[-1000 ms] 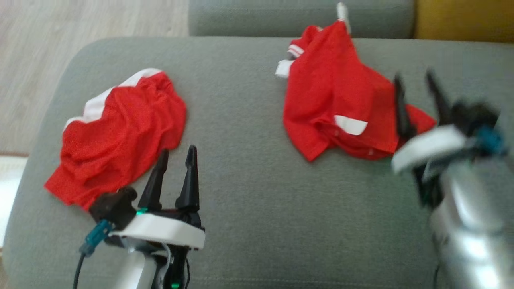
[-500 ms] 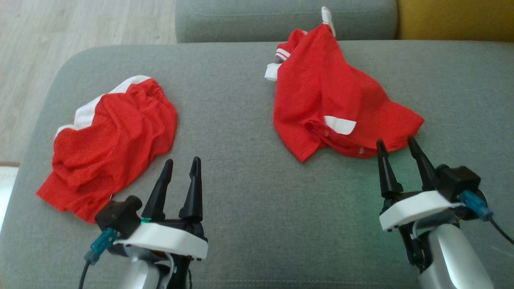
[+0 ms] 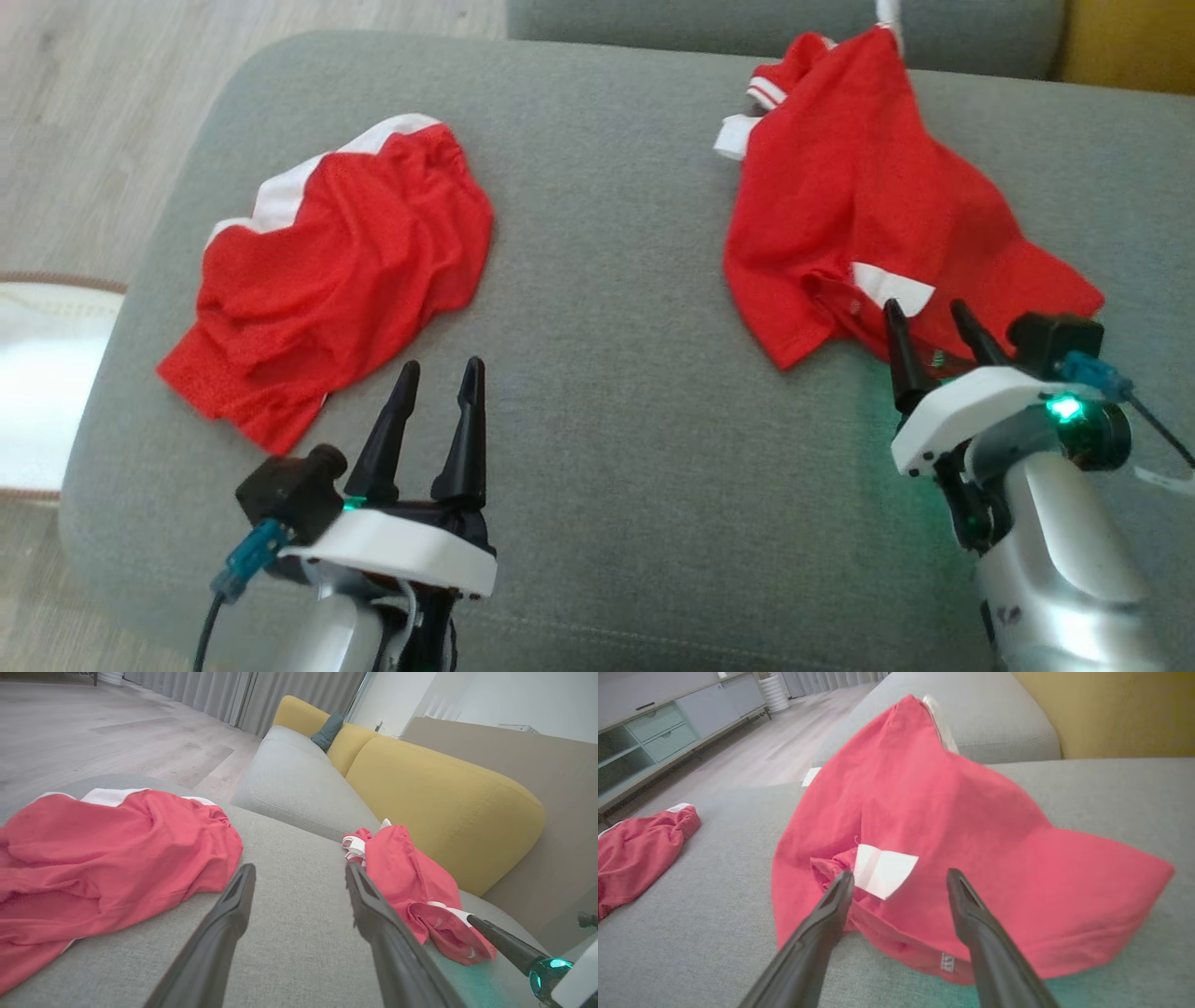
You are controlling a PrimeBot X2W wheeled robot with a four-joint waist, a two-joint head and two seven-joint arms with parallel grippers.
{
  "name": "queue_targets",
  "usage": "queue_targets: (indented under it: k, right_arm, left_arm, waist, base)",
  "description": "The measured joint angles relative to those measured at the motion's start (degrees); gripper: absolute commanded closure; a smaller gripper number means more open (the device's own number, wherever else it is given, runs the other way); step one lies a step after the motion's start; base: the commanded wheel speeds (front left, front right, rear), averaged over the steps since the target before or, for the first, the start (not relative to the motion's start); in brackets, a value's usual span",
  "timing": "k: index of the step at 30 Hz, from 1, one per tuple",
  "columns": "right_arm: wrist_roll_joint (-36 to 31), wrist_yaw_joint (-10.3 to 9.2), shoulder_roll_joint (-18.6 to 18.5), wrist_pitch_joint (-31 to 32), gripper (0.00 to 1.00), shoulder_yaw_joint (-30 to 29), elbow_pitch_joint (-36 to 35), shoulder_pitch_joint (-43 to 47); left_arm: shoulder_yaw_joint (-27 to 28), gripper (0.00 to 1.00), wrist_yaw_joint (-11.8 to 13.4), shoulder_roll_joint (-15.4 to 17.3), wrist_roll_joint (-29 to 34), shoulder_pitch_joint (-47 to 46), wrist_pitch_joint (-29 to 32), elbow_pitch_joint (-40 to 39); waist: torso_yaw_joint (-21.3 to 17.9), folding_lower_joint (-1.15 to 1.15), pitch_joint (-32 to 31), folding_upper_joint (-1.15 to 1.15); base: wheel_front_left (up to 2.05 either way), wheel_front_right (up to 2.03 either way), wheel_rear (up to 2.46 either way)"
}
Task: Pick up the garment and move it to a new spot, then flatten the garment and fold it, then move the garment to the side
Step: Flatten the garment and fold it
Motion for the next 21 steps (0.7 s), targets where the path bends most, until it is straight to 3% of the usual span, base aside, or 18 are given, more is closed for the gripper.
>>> queue_targets:
  k: [6,7,8,9,16,21]
  right_arm:
    - [4.7,0.00,0.0,-0.1,0.00,0.0,4.4,-3.7]
    - [5.6,0.00,0.0,-0.2,0.15,0.4,5.1,-4.4]
    - [6.5,0.00,0.0,-0.3,0.71,0.7,5.8,-5.1]
    - [7.0,0.00,0.0,-0.6,1.00,1.1,6.4,-5.6]
    - [8.0,0.00,-0.1,-2.8,1.00,3.3,8.7,-6.8]
    - [5.4,0.00,-1.0,-2.9,1.00,3.7,5.3,-6.9]
  left_arm:
    - [-0.4,0.00,0.0,0.0,0.0,-0.4,0.0,0.0]
    - [-0.5,0.00,0.0,0.0,0.0,-0.7,0.0,0.1]
    - [-0.6,0.00,0.0,0.0,0.0,-0.9,0.0,0.1]
    - [-0.7,0.00,0.0,0.0,0.0,-0.9,0.0,0.1]
    - [-0.9,0.00,0.2,0.0,0.0,-0.9,0.0,0.7]
    - [-0.4,0.00,0.2,0.0,0.0,-0.8,0.0,0.9]
  waist:
    - [1.2,0.00,1.4,0.00]
    - [1.4,0.00,1.6,0.00]
    - [1.5,0.00,1.7,0.00]
    - [1.5,0.00,1.8,0.00]
    - [0.9,0.00,1.4,0.00]
    - [-0.6,0.00,0.0,0.00]
  base:
    - [0.00,0.00,0.00]
    - [0.00,0.00,0.00]
    - [0.00,0.00,0.00]
    - [0.00,0.00,0.00]
    - [0.00,0.00,0.00]
    - [0.00,0.00,0.00]
